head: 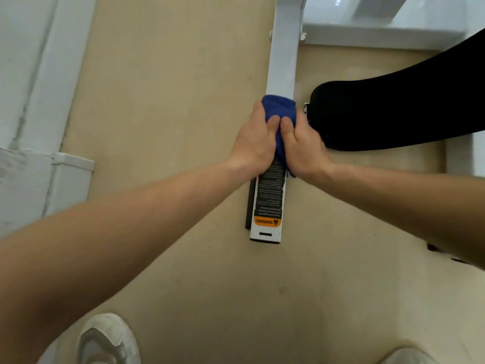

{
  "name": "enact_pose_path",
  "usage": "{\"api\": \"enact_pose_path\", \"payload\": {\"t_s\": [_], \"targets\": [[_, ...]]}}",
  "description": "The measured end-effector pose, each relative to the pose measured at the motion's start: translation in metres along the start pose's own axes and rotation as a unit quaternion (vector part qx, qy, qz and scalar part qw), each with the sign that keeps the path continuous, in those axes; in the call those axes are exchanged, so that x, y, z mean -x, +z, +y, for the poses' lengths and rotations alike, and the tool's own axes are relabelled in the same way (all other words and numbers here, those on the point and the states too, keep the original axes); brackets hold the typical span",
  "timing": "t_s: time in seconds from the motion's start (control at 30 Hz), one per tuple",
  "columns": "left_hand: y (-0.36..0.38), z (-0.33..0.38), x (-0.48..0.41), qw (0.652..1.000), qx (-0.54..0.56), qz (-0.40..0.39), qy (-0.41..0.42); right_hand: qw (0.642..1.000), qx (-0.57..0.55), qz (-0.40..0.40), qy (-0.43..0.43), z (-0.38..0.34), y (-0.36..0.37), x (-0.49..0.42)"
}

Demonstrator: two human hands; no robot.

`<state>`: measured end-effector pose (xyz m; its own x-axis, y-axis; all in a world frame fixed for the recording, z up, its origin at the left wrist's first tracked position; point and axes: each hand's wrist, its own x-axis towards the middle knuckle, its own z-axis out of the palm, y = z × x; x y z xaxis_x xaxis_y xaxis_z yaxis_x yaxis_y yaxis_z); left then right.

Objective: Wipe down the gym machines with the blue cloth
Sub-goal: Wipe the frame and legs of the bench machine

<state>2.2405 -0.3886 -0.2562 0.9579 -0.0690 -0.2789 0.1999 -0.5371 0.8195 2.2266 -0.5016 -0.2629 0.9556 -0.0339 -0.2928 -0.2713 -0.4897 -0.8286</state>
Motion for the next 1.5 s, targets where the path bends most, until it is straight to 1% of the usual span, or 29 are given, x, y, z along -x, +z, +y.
{"api": "enact_pose_path", "payload": {"t_s": [0.1,0.17,0.23,0.33,0.43,0.5,0.63,0.77,0.9,1.07,1.13,1.23,1.37,1.5], "targets": [[-0.005,0.012,-0.03,1.0,-0.005,-0.018,-0.011,1.0,0.004,0.009,-0.003,-0.008,-0.008,-0.027],[-0.009,0.01,-0.02,1.0,0.002,-0.028,-0.013,1.0,0.0,0.014,-0.022,-0.006,-0.005,-0.02],[-0.011,-0.002,0.008,0.999,0.011,-0.045,0.001,0.999,-0.007,0.005,-0.048,0.003,0.001,0.003],[-0.006,-0.028,0.072,0.998,0.02,-0.058,0.016,0.996,-0.045,-0.043,-0.064,0.02,0.009,0.06],[0.001,-0.041,0.132,0.998,0.022,-0.066,0.005,0.992,-0.05,-0.106,-0.041,0.028,0.015,0.118],[0.004,-0.045,0.144,0.997,0.03,-0.065,-0.006,0.99,-0.055,-0.128,-0.029,0.03,0.018,0.128],[0.005,-0.034,0.109,0.999,0.031,-0.028,0.001,0.993,-0.042,-0.096,-0.047,0.026,0.013,0.092],[0.002,-0.015,0.044,0.999,0.031,0.002,0.006,0.997,-0.035,-0.037,-0.059,0.011,0.005,0.035],[-0.004,0.005,-0.025,1.0,0.028,-0.002,0.011,0.999,-0.032,-0.017,-0.016,-0.009,-0.01,-0.029],[-0.01,0.03,-0.1,1.0,-0.005,-0.015,-0.021,0.999,-0.025,0.021,0.02,-0.029,-0.025,-0.098],[-0.01,0.036,-0.111,1.0,0.003,-0.011,-0.025,0.998,-0.043,0.03,0.022,-0.034,-0.027,-0.11],[-0.009,0.029,-0.095,1.0,0.016,-0.006,-0.019,0.996,-0.064,0.046,0.029,-0.025,-0.018,-0.093],[-0.013,0.013,-0.069,0.999,0.017,-0.044,0.001,0.995,-0.091,0.02,0.026,-0.01,-0.014,-0.065],[-0.011,0.024,-0.108,1.0,0.021,-0.011,-0.007,0.992,-0.105,0.048,0.055,-0.015,-0.024,-0.103]]}}
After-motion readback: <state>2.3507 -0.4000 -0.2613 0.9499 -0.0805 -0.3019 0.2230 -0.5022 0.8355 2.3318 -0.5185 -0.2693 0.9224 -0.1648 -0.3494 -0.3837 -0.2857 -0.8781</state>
